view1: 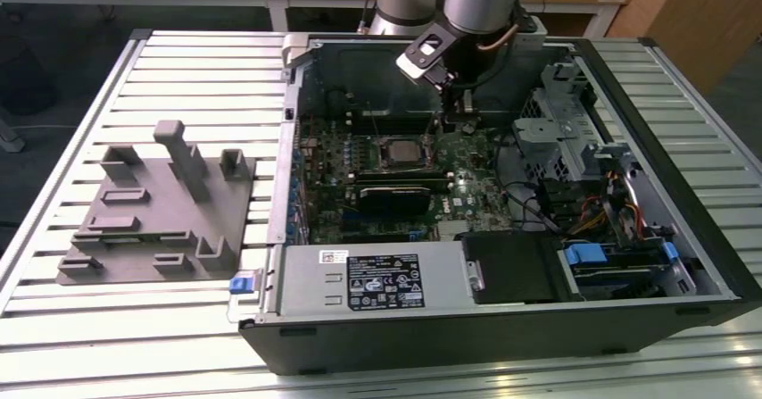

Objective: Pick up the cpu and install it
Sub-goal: 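Close the cpu cover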

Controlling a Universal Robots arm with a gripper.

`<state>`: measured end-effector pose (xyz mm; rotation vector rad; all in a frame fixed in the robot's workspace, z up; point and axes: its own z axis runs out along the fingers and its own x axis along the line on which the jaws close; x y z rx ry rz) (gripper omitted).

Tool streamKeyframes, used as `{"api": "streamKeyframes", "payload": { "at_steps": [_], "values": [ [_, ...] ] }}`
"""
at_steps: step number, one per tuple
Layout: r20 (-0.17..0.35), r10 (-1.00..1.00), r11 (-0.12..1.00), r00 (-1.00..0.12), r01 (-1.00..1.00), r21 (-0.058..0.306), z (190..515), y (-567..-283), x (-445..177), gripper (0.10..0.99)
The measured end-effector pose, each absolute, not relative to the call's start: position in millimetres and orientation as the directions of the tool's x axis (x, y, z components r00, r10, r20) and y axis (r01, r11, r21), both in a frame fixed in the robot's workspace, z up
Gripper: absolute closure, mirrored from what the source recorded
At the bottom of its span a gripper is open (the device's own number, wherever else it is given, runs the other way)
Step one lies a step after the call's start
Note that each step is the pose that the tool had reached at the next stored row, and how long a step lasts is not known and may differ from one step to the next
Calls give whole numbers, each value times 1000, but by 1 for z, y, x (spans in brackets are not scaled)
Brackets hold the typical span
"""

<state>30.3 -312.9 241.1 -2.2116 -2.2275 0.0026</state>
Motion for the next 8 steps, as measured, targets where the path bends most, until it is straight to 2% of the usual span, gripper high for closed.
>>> {"api": "streamKeyframes", "payload": {
  "at_steps": [8],
  "values": [
    [1, 1000, 7, -7, 1000, -3, 241, -313, 25, 980]
  ]
}}
